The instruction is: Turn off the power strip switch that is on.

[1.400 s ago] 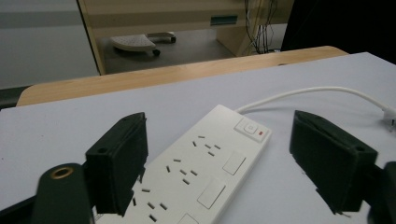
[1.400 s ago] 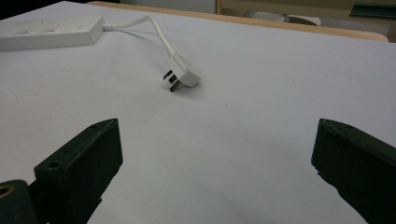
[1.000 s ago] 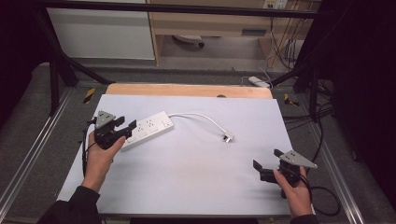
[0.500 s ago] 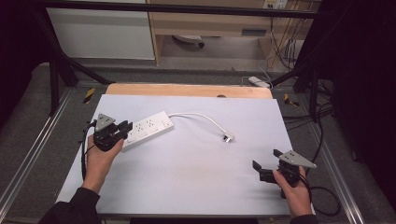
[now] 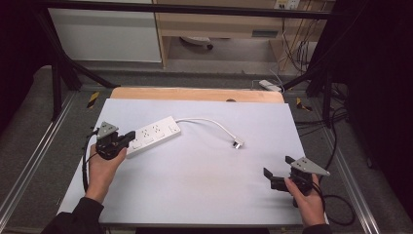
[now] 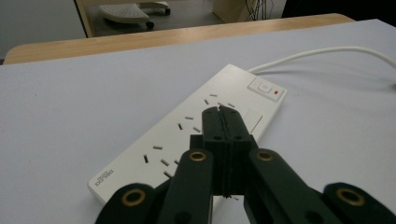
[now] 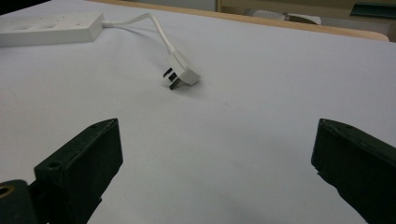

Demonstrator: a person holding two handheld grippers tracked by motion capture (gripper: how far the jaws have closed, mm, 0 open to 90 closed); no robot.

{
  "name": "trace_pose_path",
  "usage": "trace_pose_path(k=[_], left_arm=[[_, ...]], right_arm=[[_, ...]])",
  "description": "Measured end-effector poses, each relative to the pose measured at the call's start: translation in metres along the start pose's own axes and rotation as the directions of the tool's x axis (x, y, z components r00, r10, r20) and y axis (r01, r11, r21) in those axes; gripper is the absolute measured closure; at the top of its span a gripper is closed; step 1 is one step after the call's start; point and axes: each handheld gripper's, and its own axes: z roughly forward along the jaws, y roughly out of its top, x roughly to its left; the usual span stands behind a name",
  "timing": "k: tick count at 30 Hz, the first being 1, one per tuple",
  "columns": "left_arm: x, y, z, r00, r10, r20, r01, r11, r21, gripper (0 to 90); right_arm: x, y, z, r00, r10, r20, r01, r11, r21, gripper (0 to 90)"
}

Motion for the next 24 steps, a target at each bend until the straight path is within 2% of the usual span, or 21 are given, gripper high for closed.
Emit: trace_pose_path(k=[12,24], left_arm=[[0.003,-0.008,0.003,1.0,-0.004,0.007,0.004,0.9989,0.046,89.9],[0.003,-0.012,0.006,0.9999,-0.013,0.012,0.012,0.9977,0.067,89.9]], right_arm=[[0.001,0.0,0.0,1.0,-0.002,-0.001,0.002,1.0,0.001,2.4],[0.001,0.0,0.0,1.0,0.0,-0.001,0.0,1.0,0.001,2.4]])
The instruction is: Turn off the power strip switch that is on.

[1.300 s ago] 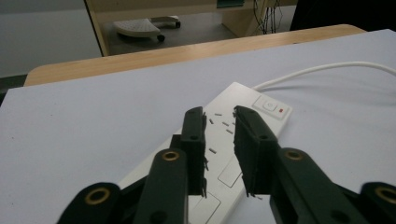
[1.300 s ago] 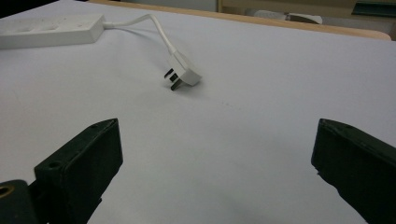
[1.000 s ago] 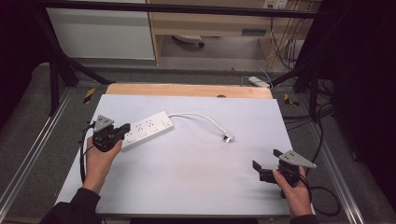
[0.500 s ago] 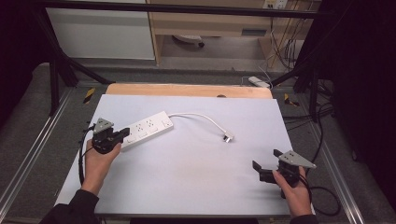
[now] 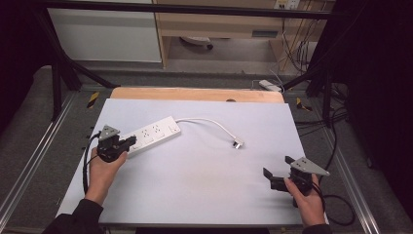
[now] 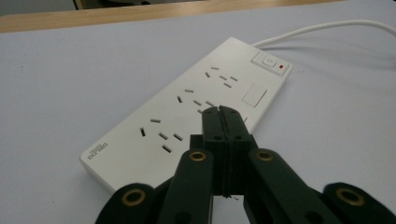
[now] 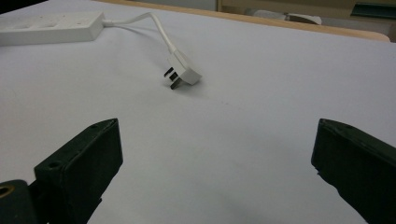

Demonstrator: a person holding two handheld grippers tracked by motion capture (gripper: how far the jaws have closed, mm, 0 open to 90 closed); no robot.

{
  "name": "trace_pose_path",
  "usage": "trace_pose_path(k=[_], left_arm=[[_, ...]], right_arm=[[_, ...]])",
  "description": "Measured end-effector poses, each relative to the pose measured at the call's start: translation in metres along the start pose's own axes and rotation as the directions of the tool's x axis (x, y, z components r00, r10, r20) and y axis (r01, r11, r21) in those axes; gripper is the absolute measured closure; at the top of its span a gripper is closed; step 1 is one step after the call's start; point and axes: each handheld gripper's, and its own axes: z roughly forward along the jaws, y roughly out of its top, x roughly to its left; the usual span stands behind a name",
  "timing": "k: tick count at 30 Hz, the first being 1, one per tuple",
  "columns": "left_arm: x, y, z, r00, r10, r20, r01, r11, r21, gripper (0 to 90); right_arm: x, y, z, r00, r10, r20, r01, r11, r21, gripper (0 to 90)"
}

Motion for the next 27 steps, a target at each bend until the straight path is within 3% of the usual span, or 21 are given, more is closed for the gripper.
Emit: trace_pose_path(k=[27], left_arm=[[0.004,-0.011,0.012,0.9998,0.008,-0.019,-0.006,0.9982,0.06,90.0]], right_arm=[[0.0,0.0,0.0,1.0,-0.003,-0.003,0.003,1.0,0.002,2.4]])
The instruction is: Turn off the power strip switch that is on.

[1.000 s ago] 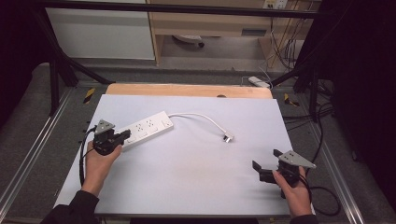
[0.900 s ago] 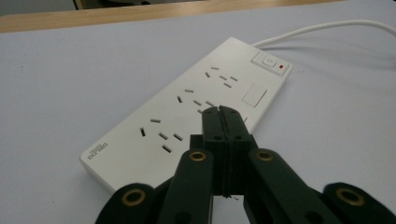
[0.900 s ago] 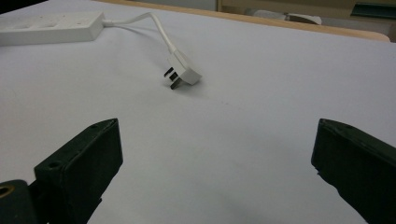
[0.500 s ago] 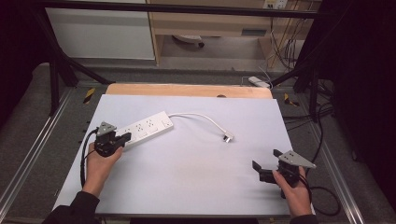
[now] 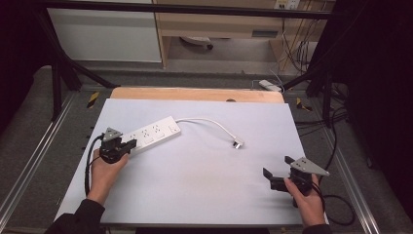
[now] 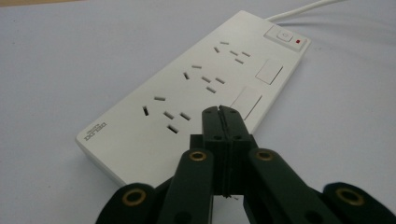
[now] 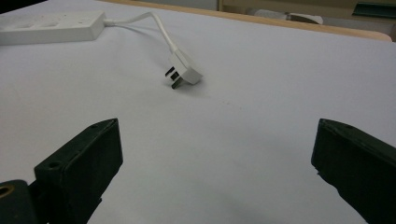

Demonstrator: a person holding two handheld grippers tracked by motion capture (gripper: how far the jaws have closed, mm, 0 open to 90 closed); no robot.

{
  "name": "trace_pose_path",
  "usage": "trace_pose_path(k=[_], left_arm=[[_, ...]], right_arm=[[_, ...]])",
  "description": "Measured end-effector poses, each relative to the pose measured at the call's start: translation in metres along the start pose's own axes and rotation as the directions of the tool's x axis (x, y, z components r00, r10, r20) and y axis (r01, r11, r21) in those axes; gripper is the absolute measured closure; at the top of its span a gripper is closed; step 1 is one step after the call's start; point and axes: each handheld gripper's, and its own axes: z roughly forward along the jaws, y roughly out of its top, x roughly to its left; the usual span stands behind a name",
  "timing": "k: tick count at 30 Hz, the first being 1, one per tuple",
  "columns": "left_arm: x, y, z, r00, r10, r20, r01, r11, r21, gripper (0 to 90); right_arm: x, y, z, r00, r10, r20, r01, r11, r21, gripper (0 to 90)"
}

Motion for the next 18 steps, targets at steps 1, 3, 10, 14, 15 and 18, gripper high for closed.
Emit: trace_pose_path(k=[1,3,10,14,15,18], left_arm=[[0.0004,-0.0005,0.0004,1.0,-0.001,-0.002,0.001,1.0,-0.001,90.0],[0.0009,-0.0012,0.0007,1.0,-0.001,-0.004,0.001,1.0,0.002,90.0],[0.0023,-0.0026,0.002,1.0,0.0,-0.01,0.0,1.0,0.006,90.0],[0.0033,-0.0027,0.0025,0.9999,0.002,-0.014,-0.002,1.0,0.009,90.0],[0.0035,-0.0028,0.0026,0.9999,0.002,-0.015,-0.001,1.0,0.009,90.0],[0.0035,-0.003,0.0031,0.9999,0.004,-0.015,-0.004,0.9999,0.012,90.0]], right_arm=[[0.0,0.0,0.0,1.0,0.0,-0.001,0.0,1.0,0.0,2.4],[0.0001,0.0001,0.0001,1.0,0.0,-0.001,0.0,1.0,0.0,2.4],[0.0,0.0001,-0.0001,1.0,-0.001,0.0,0.001,1.0,-0.002,2.4],[0.0001,0.0001,0.0,1.0,-0.002,-0.001,0.002,1.0,-0.002,2.4],[0.0,0.0001,-0.0001,1.0,-0.002,-0.001,0.002,1.0,-0.002,2.4],[-0.0001,0.0001,-0.0001,1.0,-0.001,-0.001,0.001,1.0,-0.002,2.4]])
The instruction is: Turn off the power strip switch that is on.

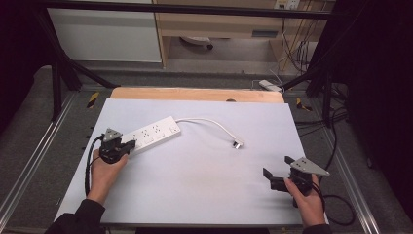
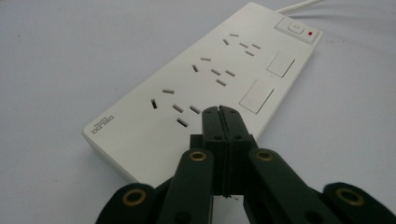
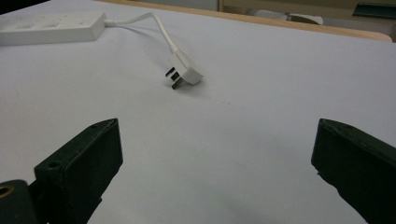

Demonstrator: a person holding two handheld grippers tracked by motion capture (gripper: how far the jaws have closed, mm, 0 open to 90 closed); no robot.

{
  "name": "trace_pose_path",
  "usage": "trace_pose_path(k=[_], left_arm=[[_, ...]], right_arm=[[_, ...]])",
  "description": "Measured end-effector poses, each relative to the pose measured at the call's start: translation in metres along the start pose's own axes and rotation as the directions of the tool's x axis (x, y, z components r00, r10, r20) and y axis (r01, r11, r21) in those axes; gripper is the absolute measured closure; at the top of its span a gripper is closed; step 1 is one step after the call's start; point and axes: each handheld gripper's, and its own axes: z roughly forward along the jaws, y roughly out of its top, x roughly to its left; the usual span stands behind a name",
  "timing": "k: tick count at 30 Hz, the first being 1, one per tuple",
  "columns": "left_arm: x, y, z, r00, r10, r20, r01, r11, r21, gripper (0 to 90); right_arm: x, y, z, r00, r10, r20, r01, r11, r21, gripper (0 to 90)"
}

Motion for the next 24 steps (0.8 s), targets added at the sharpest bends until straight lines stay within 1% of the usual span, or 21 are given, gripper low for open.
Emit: trace_pose_path(k=[8,20,24], left_arm=[[0.0,-0.0007,0.0007,1.0,0.004,-0.004,-0.004,1.0,0.009,90.0],[-0.001,-0.0022,0.0023,1.0,0.005,0.001,-0.005,1.0,0.009,90.0],[-0.0006,-0.0022,0.0028,1.0,0.006,-0.003,-0.006,1.0,0.006,90.0]], right_arm=[[0.0002,0.0,0.0001,1.0,-0.001,0.0,0.001,1.0,0.0,2.4],[0.001,0.0005,-0.0004,1.0,0.0,-0.005,0.0,1.0,-0.001,2.5],[0.001,0.0005,-0.0004,1.0,-0.003,-0.005,0.003,1.0,-0.001,2.5]])
